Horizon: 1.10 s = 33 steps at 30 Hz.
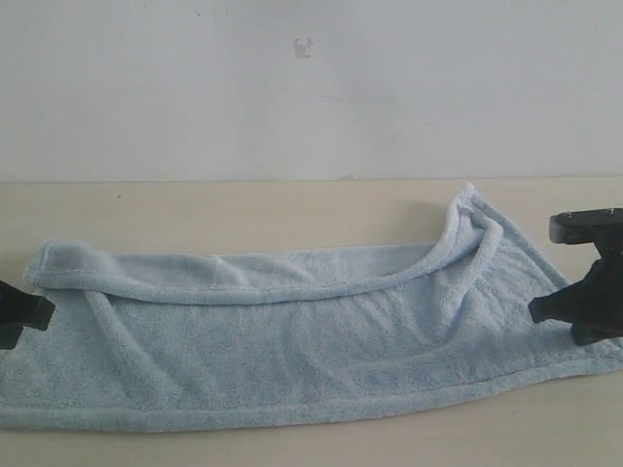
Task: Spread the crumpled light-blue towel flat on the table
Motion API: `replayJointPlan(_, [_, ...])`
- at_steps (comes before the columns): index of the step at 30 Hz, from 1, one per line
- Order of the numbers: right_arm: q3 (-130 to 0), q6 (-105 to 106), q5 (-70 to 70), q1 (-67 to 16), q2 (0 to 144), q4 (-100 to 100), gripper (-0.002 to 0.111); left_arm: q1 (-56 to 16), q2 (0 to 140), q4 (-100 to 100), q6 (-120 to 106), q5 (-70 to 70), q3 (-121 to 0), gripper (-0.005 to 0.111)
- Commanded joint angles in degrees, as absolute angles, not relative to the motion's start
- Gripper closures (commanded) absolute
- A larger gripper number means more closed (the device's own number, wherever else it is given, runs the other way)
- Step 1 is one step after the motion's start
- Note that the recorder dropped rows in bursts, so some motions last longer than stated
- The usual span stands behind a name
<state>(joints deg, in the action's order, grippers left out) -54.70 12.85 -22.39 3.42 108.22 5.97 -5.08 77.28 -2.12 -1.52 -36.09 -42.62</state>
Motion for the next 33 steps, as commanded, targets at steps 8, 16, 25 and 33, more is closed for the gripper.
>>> replayJointPlan(8, [-54.3,9.0,-30.6,3.4,108.7,1.9,0.108,-5.4,77.0,-2.7,-2.0,-36.3,-42.3,0.103])
replayJointPlan(16, [-47.9,-3.3,-38.5,3.4,107.5,-7.3,0.108,-5.4,77.0,-2.4,-2.3,-37.3,-42.3,0.103])
replayJointPlan(25, [-37.4,-15.1,-32.5,3.4,93.8,-9.8,0.108,-5.4,77.0,-1.9,-2.5,-37.4,-40.1,0.103])
replayJointPlan(33, [-36.7,-15.1,-27.5,3.4,78.9,-8.7,0.108,-5.4,77.0,-1.7,-2.5,-36.9,-40.1,0.103])
